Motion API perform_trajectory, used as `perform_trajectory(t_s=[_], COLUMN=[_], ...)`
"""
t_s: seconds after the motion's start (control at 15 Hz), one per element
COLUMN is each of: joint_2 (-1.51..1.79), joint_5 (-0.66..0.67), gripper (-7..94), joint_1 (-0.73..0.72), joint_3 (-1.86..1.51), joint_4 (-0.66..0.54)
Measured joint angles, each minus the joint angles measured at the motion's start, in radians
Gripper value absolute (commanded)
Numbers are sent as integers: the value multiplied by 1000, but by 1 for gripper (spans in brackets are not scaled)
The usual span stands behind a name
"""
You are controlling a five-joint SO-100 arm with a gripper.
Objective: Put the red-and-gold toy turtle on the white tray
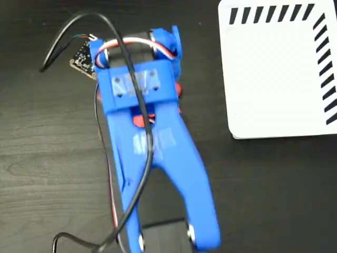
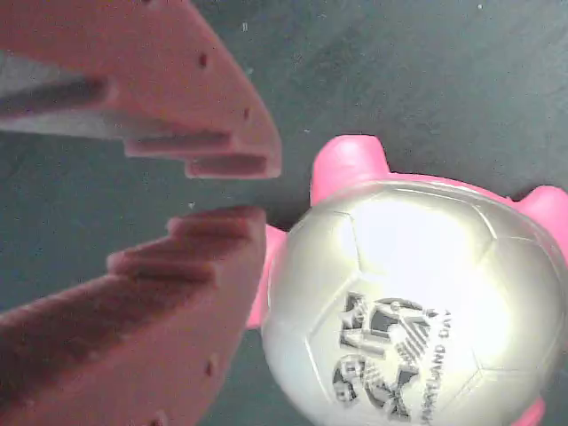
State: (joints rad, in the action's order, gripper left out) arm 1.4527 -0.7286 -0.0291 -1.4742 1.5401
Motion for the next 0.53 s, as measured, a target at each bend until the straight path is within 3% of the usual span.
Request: perform_trajectory(t_s=[0.2,0.27,0.53], joint_2=[-28,-29,-67], joint_5=[11,11,3], gripper=[42,48,53], joint_1=[-2,-2,-11], joint_3=[34,38,66], joint_4=[28,28,28])
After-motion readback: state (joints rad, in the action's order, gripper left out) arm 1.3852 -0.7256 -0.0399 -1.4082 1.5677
